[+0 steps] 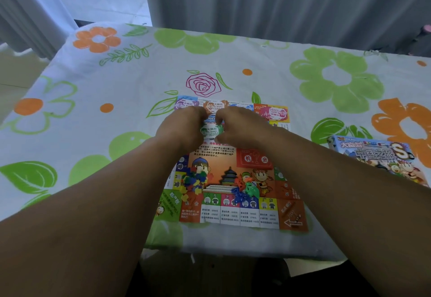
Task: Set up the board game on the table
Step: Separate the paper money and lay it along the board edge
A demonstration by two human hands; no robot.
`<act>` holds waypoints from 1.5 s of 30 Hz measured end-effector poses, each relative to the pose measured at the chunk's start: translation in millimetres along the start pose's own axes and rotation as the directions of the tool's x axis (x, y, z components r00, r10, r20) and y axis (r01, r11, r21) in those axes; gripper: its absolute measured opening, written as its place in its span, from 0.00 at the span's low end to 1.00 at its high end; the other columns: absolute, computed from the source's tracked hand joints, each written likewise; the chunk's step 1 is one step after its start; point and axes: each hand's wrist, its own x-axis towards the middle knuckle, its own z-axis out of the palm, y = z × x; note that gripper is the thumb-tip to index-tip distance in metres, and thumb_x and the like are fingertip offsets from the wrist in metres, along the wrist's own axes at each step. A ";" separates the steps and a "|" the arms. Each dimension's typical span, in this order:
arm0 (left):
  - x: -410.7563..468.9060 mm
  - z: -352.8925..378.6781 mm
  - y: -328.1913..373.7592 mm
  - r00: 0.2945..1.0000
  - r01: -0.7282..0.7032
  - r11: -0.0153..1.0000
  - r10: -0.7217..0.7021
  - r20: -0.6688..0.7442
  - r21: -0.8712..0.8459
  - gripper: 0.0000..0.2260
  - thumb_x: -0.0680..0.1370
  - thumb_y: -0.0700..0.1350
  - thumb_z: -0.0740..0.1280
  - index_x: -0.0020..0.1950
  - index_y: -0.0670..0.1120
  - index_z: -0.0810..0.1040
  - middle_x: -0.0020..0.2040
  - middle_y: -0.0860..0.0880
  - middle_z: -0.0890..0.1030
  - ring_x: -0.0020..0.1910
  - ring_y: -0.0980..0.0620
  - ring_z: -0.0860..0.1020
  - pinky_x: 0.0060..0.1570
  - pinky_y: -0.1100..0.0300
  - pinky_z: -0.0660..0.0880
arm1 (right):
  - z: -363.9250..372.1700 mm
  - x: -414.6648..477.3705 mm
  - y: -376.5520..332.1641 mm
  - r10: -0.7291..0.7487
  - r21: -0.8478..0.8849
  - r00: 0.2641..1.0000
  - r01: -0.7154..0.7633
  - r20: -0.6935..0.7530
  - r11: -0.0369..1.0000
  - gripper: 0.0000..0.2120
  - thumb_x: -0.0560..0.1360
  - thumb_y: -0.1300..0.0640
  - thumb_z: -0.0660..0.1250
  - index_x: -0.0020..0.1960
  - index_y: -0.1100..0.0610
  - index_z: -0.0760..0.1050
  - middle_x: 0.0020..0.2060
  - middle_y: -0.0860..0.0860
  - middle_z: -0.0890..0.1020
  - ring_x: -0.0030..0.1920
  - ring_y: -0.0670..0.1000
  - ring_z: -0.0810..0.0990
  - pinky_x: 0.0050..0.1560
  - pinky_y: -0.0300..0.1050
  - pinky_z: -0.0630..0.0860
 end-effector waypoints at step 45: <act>3.5 9.6 13.0 1.000 -0.016 0.998 0.017 0.011 -0.062 0.22 0.76 0.33 0.66 0.68 0.47 0.75 0.59 0.47 0.81 0.57 0.46 0.79 0.57 0.49 0.79 | 5.3 -8.7 8.1 0.018 -0.042 0.999 -0.019 -0.032 0.999 0.09 0.77 0.54 0.67 0.54 0.55 0.72 0.49 0.53 0.78 0.46 0.55 0.77 0.46 0.50 0.77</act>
